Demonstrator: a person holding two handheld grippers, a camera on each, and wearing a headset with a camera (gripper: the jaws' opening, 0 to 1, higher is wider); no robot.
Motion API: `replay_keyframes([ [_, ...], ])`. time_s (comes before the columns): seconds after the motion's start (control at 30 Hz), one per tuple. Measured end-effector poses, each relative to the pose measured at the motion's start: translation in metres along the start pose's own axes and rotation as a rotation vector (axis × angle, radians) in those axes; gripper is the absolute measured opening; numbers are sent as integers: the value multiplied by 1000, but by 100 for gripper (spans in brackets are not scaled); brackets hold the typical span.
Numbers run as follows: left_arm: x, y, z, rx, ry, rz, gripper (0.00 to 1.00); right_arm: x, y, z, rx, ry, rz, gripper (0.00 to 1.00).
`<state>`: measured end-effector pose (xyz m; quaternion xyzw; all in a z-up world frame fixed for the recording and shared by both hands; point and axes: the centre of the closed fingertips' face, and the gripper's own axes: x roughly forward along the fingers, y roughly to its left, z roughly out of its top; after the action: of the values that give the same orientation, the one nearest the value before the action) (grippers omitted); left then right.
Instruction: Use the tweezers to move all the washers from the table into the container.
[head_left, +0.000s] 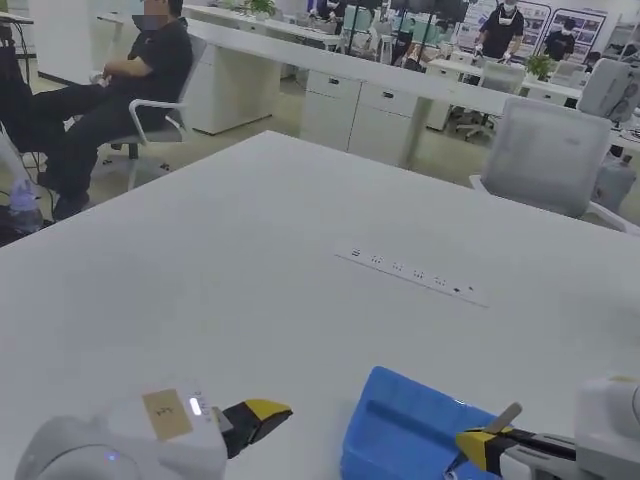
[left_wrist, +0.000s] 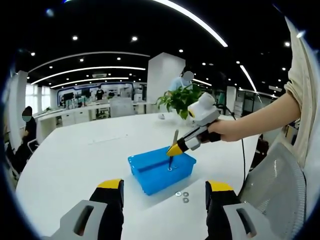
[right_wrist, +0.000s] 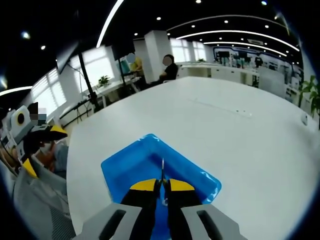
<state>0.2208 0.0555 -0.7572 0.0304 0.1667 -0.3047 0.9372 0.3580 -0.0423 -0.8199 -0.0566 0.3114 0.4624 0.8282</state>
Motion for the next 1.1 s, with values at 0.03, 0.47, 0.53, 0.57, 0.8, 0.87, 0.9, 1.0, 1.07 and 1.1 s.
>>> replay_keyframes([
  [0.03,0,0,0,1,1,0,66,-1,1,2,2,-8,4,4],
  [0.47,0,-1,-1,3,1,-6,66,-22,24,18,0,-85,36,4],
  [0.53,0,-1,-1,4,2,-6,66,-26,28,21,4,-98,43,4],
  [0.57,0,-1,-1,4,1,-6,66,-27,30,22,4,-102,44,4],
  [0.8,0,-3,-1,9,5,-13,66,-37,45,28,-16,-125,65,4],
  [0.87,0,-3,-1,10,8,-15,65,-38,48,29,-20,-129,69,4],
  [0.9,0,-3,-1,10,8,-15,65,-39,49,30,-22,-129,72,4],
  [1.0,1,-3,-1,11,9,-16,65,-41,54,30,-28,-131,79,4],
  [1.07,1,-4,-1,13,10,-17,65,-42,59,31,-30,-136,87,4],
  [1.1,1,-4,-2,14,11,-18,65,-42,61,31,-30,-136,89,4],
])
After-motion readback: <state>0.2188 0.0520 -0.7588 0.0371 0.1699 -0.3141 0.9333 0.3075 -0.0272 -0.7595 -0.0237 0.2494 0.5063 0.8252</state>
